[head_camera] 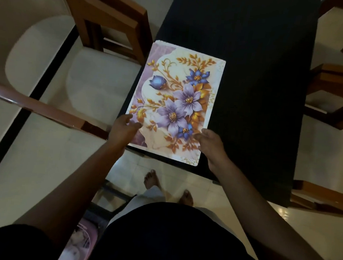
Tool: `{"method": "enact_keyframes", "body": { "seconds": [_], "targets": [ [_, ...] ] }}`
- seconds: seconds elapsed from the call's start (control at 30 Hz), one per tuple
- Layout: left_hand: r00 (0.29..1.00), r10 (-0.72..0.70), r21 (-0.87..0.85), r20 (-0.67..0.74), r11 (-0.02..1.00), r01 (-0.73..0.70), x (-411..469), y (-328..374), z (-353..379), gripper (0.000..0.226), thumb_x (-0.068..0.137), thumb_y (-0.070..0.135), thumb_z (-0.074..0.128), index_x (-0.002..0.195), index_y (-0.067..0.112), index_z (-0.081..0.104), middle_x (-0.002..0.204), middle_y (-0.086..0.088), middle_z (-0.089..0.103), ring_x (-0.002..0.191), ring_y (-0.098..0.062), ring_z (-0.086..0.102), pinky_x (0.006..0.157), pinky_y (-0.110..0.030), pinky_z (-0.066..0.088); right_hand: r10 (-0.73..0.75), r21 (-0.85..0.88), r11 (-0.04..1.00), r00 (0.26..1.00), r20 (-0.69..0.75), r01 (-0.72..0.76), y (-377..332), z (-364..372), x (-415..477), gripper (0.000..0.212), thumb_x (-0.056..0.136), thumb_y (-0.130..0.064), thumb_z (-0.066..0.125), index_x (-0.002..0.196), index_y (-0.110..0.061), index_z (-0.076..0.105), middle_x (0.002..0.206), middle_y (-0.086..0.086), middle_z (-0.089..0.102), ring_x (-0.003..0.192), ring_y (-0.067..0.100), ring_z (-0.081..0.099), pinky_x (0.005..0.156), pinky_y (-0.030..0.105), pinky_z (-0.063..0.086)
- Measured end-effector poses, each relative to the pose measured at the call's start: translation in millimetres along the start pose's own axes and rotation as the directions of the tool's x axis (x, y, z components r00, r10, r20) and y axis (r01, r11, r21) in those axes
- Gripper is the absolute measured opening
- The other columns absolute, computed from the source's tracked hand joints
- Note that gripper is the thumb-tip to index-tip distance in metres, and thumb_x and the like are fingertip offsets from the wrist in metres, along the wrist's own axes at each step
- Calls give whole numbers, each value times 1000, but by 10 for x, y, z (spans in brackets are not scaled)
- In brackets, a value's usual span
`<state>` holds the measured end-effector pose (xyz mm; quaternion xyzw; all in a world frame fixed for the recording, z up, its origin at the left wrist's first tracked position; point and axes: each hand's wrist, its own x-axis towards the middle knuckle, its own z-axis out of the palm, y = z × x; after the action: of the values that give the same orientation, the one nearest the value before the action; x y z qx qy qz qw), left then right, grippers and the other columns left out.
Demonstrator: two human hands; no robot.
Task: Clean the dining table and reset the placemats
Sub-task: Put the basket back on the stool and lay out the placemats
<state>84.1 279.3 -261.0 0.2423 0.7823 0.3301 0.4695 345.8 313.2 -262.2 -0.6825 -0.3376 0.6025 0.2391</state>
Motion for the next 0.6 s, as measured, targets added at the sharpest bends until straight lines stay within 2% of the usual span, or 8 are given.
{"method": "enact_keyframes", "body": {
  "seconds": [0.1,0.2,0.27,0.33,0.43,0.47,0.53,0.6],
  "targets": [
    [1000,-17,48,13,999,16,58,-4,-39,59,99,20,71,153,11,51,148,-14,58,130,-31,61,103,-44,56,0,-18,1000,998,-60,-1,37,39,52,24,99,-11,64,123,-12,63,96,-7,63,83,6,62,75,29,53],
    [1000,-22,71,11,997,21,110,-41,-49,56,101,19,69,153,11,50,146,-13,58,130,-31,60,96,-40,56,39,-13,999,995,-87,-40,43,33,134,28,98,-12,67,126,-8,64,96,-7,61,85,7,60,89,37,54],
    [999,-40,62,16,997,39,142,-47,-46,57,100,19,70,153,11,51,145,-13,58,130,-31,60,100,-43,56,79,11,997,993,-86,-79,15,27,176,39,95,-15,72,132,-7,61,112,3,65,95,14,65,92,38,55],
    [997,-63,63,35,996,61,183,-46,-47,59,99,20,72,153,11,51,144,-13,59,130,-31,60,105,-47,55,108,22,994,991,-82,-107,10,12,214,53,93,-17,75,142,-8,56,124,8,65,106,20,66,86,34,56],
    [991,-102,18,82,995,100,223,14,-52,61,98,21,73,153,12,50,143,-12,61,129,-33,62,104,-51,56,61,22,998,996,-66,-59,14,4,223,35,94,-14,75,126,-11,63,113,6,71,95,19,71,71,29,53],
    [990,-111,4,89,994,111,258,15,-65,62,98,22,73,153,12,49,142,-12,62,127,-33,64,102,-49,58,49,26,999,997,-54,-47,14,18,220,28,93,-14,75,120,-11,67,112,8,74,95,23,74,72,33,56],
    [987,-127,-7,101,992,128,295,34,-89,61,97,23,75,152,13,50,139,-11,64,122,-31,66,98,-46,60,-11,38,999,1000,-13,11,14,60,181,19,93,-14,76,112,-12,74,110,10,78,99,28,77,84,43,63],
    [991,-104,1,89,995,104,308,24,-123,56,96,26,76,146,14,56,134,-9,67,117,-30,69,94,-45,62,-76,50,996,997,-7,76,7,97,129,14,94,-9,75,108,-13,77,106,9,80,99,30,77,88,47,63]
  ]
}}
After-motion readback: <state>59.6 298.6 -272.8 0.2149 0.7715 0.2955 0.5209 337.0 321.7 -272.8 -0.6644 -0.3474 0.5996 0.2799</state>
